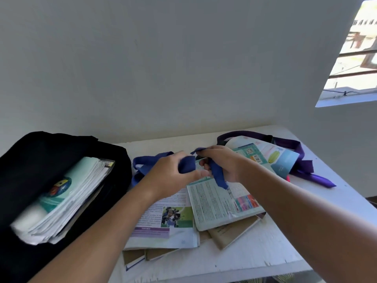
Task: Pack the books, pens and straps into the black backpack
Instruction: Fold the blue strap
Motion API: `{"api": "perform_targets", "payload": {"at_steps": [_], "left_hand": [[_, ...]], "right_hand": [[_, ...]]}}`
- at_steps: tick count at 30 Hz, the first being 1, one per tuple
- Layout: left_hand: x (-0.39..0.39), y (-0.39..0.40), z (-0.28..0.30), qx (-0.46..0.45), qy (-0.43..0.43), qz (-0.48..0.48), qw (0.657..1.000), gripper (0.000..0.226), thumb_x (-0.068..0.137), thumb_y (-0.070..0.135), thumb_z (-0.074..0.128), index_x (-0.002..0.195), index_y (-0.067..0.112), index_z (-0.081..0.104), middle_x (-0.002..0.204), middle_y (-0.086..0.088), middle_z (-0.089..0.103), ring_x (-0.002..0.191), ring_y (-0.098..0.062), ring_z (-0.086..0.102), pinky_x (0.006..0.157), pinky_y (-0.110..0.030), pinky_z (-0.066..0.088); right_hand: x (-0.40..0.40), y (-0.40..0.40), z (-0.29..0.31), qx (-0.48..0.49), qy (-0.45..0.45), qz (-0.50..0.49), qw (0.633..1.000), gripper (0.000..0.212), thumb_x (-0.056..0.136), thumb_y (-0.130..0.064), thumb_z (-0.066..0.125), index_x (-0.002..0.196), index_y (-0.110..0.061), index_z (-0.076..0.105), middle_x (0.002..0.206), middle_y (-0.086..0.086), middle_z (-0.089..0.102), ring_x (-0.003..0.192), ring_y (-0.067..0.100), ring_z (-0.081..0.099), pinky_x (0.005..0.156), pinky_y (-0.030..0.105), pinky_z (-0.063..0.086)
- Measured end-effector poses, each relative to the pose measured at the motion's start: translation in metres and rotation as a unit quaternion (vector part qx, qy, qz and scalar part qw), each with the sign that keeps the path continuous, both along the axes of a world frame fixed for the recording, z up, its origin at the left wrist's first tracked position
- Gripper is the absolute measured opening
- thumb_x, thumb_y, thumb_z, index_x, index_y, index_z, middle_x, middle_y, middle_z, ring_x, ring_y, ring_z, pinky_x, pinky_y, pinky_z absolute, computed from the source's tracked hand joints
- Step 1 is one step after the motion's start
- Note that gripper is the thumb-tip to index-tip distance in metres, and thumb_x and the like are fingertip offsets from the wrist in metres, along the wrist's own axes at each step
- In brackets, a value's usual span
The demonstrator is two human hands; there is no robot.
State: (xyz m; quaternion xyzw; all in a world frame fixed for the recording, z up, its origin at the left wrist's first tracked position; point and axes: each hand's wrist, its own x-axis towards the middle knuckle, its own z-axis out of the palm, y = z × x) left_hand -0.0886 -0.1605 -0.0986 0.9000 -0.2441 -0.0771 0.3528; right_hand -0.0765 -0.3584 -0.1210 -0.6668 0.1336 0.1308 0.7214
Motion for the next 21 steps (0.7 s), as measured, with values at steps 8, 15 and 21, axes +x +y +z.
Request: {"api": "perform_targets", "payload": {"at_steps": [8,15,21], "left_hand": [[0.037,-0.020,-0.036,0.036,-0.080,0.069,0.994,0.016,0.102,0.023,0.055,0.086,0.022,0.054,0.067,-0.003,0.057,0.062,-0.028,0.057,0.056,-0.045,0.041],[0.047,0.010,-0.029,0.018,-0.019,0.142,0.990,0.028,0.102,0.031,0.061,0.080,0.023,0.045,0.072,0.003,0.053,0.072,-0.025,0.055,0.056,-0.034,0.033],[0.020,0.007,-0.009,-0.054,0.009,0.039,0.998,0.024,0.103,0.038,0.055,0.105,0.018,0.041,0.093,0.006,0.054,0.080,-0.007,0.054,0.078,-0.038,0.041]], "right_hand": [[-0.012,-0.002,-0.008,-0.148,-0.049,0.031,0.987,0.019,0.103,-0.017,0.064,0.115,-0.004,0.070,0.077,0.007,0.066,0.053,0.011,0.056,0.049,0.019,0.046],[-0.023,-0.041,-0.014,-0.098,-0.118,-0.051,0.987,0.018,0.096,-0.019,0.076,0.109,-0.007,0.071,0.091,0.007,0.079,0.071,0.012,0.072,0.073,0.027,0.058],[-0.008,-0.040,-0.016,-0.007,-0.123,-0.155,0.980,0.016,0.098,-0.026,0.073,0.099,-0.013,0.064,0.072,-0.001,0.064,0.057,0.010,0.049,0.059,0.026,0.043]]}}
